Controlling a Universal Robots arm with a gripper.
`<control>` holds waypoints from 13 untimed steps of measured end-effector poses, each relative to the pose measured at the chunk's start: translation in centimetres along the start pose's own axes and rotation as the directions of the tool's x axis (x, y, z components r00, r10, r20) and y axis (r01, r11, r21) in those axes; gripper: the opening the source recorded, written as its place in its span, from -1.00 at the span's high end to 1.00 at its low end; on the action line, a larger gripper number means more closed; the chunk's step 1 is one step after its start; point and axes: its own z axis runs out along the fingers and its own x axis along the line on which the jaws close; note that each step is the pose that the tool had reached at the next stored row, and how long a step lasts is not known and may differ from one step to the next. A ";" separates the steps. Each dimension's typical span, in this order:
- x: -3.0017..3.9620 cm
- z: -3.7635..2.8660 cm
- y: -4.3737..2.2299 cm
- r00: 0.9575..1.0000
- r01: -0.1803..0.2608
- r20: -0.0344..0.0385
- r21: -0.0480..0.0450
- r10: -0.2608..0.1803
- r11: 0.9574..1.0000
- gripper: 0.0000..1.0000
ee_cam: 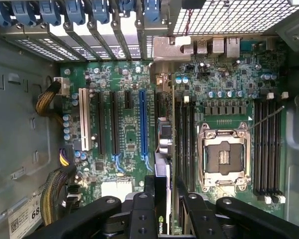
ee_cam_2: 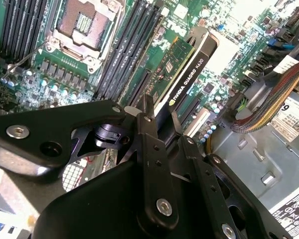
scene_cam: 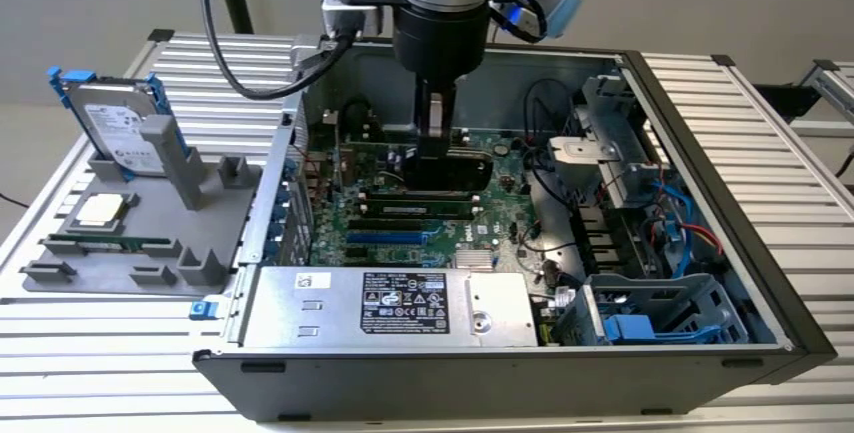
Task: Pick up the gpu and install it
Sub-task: 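Insert the gpu into the slot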
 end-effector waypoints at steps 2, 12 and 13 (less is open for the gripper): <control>0.04 0.08 0.02 1.000 0.000 0.000 0.000 0.000 1.000 1.00; 0.19 0.51 0.18 1.000 0.000 0.000 -0.001 0.000 1.000 1.00; 0.20 0.56 0.20 1.000 0.000 0.000 -0.001 0.000 1.000 1.00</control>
